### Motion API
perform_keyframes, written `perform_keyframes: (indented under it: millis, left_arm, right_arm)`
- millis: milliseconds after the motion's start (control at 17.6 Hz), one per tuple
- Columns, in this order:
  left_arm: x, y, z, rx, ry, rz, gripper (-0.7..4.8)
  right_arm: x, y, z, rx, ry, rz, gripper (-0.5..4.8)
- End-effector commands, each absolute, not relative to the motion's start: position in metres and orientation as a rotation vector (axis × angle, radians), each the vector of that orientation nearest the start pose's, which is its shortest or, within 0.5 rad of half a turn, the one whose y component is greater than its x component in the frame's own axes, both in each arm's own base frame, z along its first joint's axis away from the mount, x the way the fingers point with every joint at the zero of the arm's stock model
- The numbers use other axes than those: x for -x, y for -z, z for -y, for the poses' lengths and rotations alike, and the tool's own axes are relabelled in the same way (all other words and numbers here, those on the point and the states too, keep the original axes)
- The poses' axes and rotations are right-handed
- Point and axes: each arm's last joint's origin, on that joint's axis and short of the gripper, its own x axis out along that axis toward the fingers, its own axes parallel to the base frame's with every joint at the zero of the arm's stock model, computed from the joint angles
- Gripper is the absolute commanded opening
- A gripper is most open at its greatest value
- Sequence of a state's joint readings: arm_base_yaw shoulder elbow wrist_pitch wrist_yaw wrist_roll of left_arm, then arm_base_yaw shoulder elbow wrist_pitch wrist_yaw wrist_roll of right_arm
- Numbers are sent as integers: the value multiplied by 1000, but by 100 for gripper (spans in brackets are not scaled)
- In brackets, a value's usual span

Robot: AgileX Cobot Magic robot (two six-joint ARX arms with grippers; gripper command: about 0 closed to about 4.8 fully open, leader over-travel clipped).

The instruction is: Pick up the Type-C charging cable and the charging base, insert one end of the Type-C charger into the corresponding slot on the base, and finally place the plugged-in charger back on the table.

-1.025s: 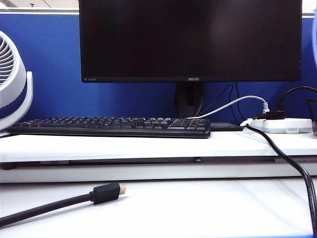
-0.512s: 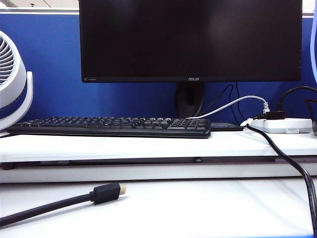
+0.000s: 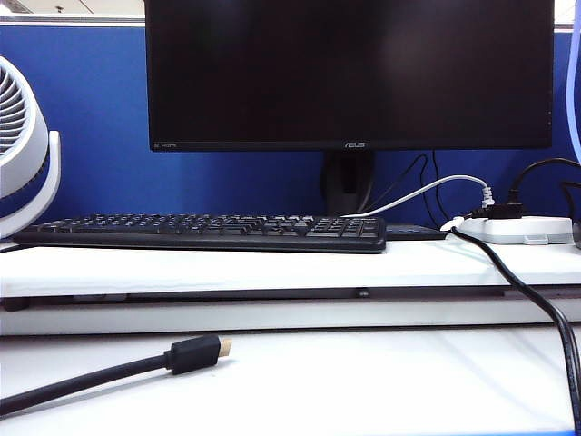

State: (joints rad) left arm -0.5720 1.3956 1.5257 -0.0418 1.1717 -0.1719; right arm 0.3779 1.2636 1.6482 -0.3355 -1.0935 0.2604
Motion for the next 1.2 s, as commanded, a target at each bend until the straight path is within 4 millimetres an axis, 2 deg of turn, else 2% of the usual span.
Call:
perform_keyframes:
  millis: [57, 228, 342, 455, 854, 1025, 1195]
  left_arm:
    - [-224, -465, 176, 94, 1764, -54, -5]
    - [-225, -463, 177, 84, 1763, -55, -5]
    - [-224, -463, 177, 71, 1765, -39, -5]
    - [-225, -463, 177, 71, 1764, -39, -5]
    - [-224, -461, 176, 80, 1791, -77, -5]
    - [-226, -462, 177, 60, 1710, -28, -5]
    - [-226, -465, 177, 47, 1716, 15, -5]
  right_arm:
    - [-198, -499, -107, -157, -1471, -180, -7]
    - [-198, -498, -107, -154, -1465, -188, -7]
    - [-198, -490, -106, -190, -1428, -288, -7]
    - [-197, -489, -106, -145, -1434, -257, -7]
    - [-193, -484, -112, -156, -1450, -322, -7]
    - [-194, -479, -112, -106, -1412, -318, -7]
    - [-192, -477, -112, -48, -1439, -288, -7]
